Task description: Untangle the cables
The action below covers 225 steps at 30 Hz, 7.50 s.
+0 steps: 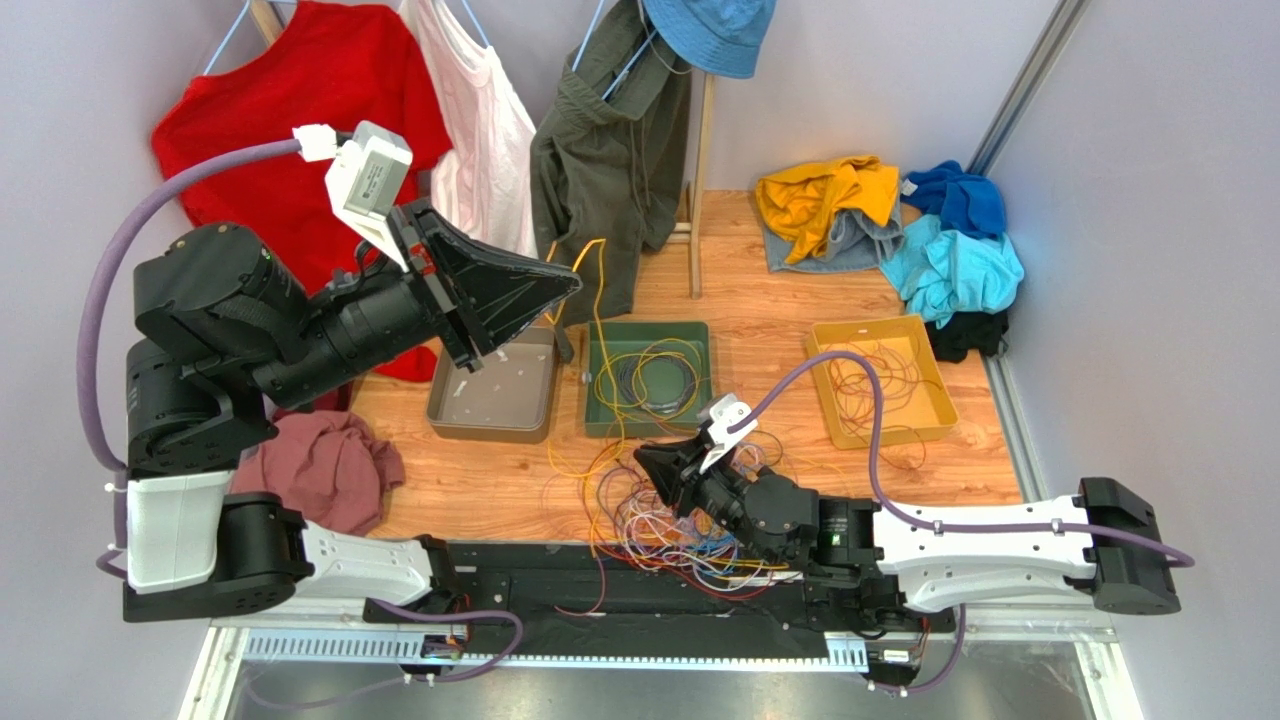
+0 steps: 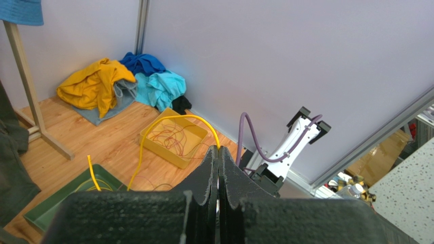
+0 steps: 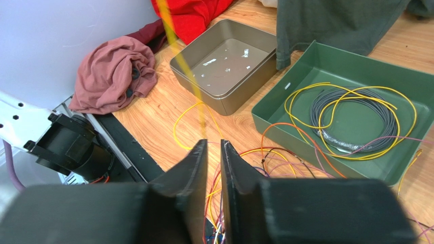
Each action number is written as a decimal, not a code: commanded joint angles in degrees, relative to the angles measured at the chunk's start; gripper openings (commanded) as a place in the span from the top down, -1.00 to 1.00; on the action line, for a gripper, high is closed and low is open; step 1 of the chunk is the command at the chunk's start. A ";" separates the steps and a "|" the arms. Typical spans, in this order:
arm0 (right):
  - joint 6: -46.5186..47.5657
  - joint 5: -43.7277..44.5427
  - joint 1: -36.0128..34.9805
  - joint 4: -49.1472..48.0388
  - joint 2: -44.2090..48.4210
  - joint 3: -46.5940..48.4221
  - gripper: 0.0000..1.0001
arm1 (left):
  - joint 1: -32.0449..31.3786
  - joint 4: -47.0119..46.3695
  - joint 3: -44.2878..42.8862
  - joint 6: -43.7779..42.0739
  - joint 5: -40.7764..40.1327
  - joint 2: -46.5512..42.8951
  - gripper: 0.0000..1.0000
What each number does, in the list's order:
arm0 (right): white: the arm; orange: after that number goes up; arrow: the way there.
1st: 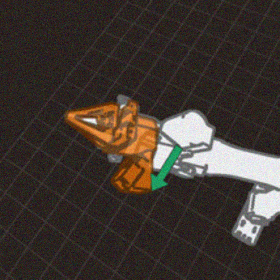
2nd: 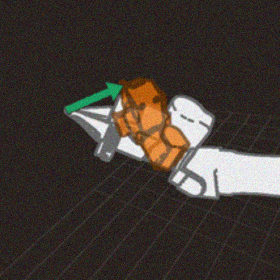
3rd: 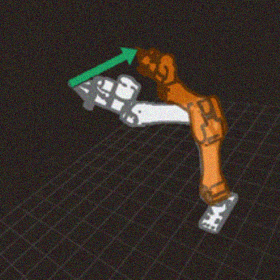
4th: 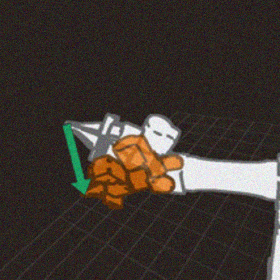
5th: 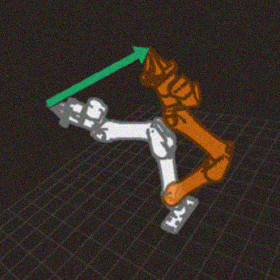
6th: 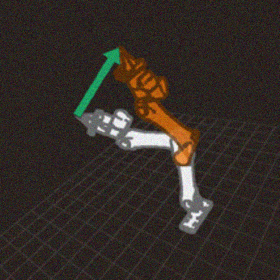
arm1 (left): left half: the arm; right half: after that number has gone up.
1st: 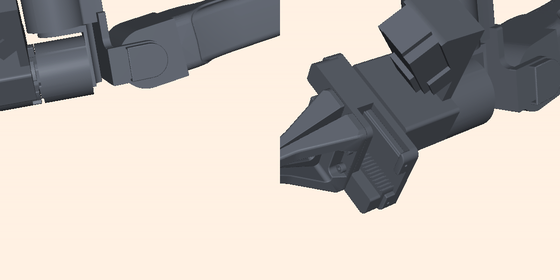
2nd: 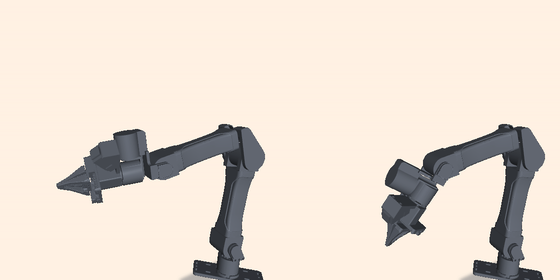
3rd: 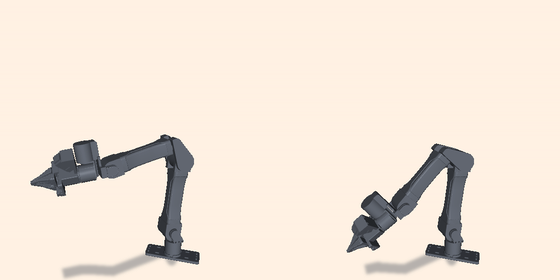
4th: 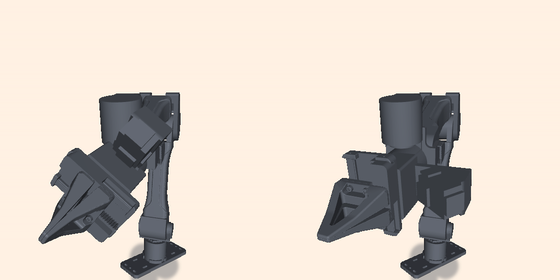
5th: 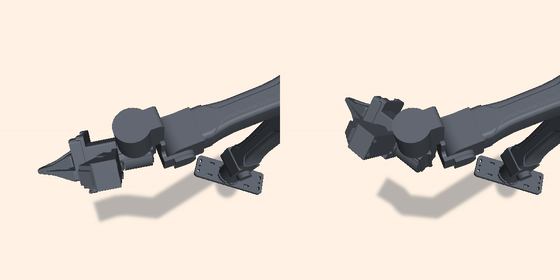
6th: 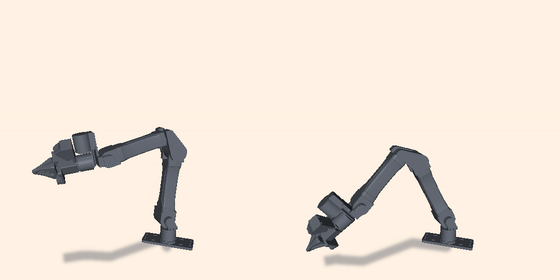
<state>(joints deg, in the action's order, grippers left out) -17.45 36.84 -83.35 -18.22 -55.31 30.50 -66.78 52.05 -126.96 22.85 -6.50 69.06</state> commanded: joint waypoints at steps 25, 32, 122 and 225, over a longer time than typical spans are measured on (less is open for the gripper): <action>-1.98 -7.22 1.00 -4.28 -1.11 0.61 -0.20 | -0.28 -1.25 0.04 -0.26 1.05 -2.35 1.00; -1.27 -9.24 0.91 -7.35 -8.14 3.86 -0.18 | -0.28 -1.08 0.22 0.09 1.49 -2.61 1.00; 2.25 -26.20 40.02 25.69 -24.06 32.88 1.00 | -0.28 -15.05 110.61 44.39 -19.60 -63.17 -0.71; 2.09 -21.28 37.03 13.56 -26.34 22.08 1.00 | -0.28 -20.67 114.91 45.35 -17.76 -59.30 -0.71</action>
<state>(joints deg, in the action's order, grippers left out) -10.44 17.23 -46.41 -0.32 -81.67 55.81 -66.81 33.17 -12.69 67.37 -24.47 9.30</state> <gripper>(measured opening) 0.011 0.858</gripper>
